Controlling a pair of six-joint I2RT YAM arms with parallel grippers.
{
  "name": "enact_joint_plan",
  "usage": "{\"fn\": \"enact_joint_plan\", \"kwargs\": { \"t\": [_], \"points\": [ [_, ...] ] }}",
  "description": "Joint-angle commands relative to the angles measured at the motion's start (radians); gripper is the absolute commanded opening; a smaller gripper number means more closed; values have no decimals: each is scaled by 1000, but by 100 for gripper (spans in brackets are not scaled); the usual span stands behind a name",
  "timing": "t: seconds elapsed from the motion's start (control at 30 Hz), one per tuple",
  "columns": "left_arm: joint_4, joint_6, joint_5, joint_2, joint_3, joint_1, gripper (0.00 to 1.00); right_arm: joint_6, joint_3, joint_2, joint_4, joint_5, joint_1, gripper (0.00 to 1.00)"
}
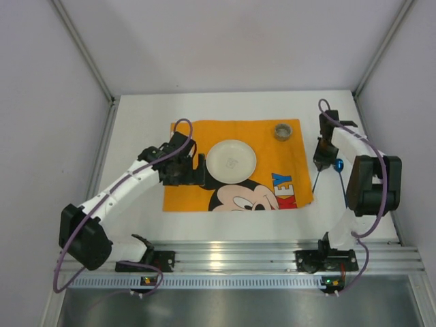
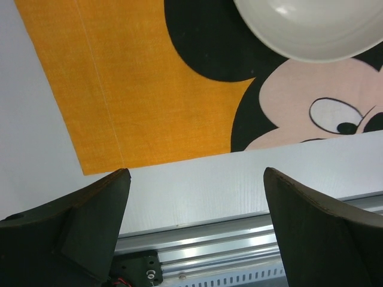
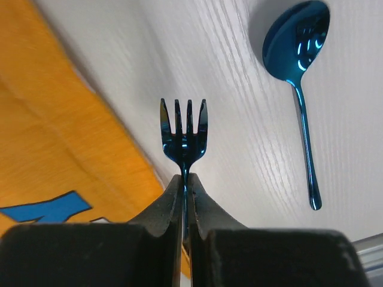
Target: Set the dinner table for one person
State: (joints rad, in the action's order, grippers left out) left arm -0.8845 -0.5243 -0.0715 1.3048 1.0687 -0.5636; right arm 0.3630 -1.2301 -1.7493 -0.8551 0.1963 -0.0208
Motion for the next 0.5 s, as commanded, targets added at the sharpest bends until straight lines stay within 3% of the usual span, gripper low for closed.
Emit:
{"fn": "enact_joint_plan", "kwargs": {
  "t": [0.0,0.17,0.47],
  "points": [
    [19,41,4,39,152,-2,99,21,-150,155,-91,0,18,0],
    [48,35,41,134,275,-31,98,88,-245,272,-185,-89,113,0],
    [140,35,103,274,510,-298,95,321,-252,424,-217,-227,370,0]
  ]
}}
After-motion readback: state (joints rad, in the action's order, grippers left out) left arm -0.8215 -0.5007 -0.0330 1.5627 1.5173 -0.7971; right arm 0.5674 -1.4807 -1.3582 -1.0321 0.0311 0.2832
